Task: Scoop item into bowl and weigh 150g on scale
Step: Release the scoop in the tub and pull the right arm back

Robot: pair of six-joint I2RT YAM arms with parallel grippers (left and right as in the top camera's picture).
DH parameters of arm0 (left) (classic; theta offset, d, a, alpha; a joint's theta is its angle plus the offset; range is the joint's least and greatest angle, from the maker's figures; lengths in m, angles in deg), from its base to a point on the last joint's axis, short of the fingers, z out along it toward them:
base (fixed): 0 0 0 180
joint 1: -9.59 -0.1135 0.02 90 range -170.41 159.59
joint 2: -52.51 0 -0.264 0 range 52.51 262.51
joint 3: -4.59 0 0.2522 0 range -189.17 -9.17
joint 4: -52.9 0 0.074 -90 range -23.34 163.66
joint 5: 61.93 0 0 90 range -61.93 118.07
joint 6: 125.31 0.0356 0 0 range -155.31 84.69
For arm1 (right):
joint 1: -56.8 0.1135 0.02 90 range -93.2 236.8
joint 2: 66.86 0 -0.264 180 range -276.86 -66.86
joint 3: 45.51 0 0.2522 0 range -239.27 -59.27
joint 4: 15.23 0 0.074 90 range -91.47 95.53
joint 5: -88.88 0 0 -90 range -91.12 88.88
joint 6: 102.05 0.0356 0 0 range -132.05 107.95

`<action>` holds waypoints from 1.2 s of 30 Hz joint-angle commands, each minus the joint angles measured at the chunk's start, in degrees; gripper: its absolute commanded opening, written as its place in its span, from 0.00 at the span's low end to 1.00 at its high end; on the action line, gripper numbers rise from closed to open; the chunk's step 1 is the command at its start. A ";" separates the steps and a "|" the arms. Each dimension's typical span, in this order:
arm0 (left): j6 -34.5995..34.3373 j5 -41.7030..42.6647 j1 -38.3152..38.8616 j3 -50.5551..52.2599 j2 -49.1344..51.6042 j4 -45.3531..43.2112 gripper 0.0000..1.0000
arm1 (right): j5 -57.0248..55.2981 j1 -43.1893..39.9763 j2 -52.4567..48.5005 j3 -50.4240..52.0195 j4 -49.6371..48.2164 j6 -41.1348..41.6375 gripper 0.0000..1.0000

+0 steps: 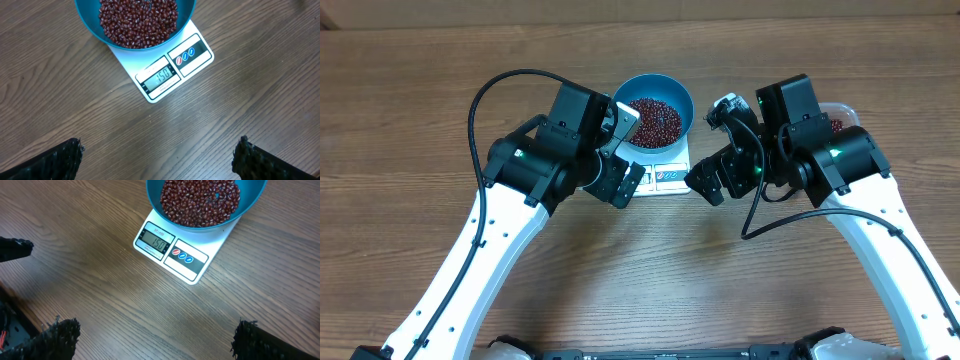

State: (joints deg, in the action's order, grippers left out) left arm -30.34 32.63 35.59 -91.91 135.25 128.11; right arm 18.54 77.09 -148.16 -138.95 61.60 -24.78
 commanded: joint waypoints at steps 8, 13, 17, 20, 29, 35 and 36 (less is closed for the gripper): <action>1.27 0.85 -0.07 0.37 0.39 -0.17 1.00 | 0.57 0.26 0.07 0.26 -0.17 -0.63 1.00; 1.27 0.85 -0.07 0.37 0.39 -0.17 1.00 | 0.57 0.26 0.07 0.26 -0.17 -0.63 1.00; 1.25 0.85 -0.07 0.37 0.39 -0.17 1.00 | 0.57 0.26 0.07 0.26 -0.17 -0.63 1.00; 1.27 0.85 -0.07 0.37 0.39 -0.17 1.00 | 0.57 0.26 0.07 0.26 -0.17 -0.63 1.00; 1.25 0.85 -0.07 0.37 0.39 -0.17 0.99 | 0.57 0.26 0.07 0.26 -0.17 -0.63 1.00; 1.25 0.85 -0.07 0.37 0.39 -0.17 1.00 | -1.68 0.26 2.32 0.63 -0.42 -0.68 1.00; 1.25 0.85 -0.07 0.37 0.39 -0.17 1.00 | -2.03 0.26 3.43 1.22 -1.33 -0.68 1.00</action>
State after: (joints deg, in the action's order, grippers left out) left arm -30.34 32.63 35.59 -91.91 135.25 128.11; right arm 17.77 77.11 -147.90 -138.82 61.20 -24.98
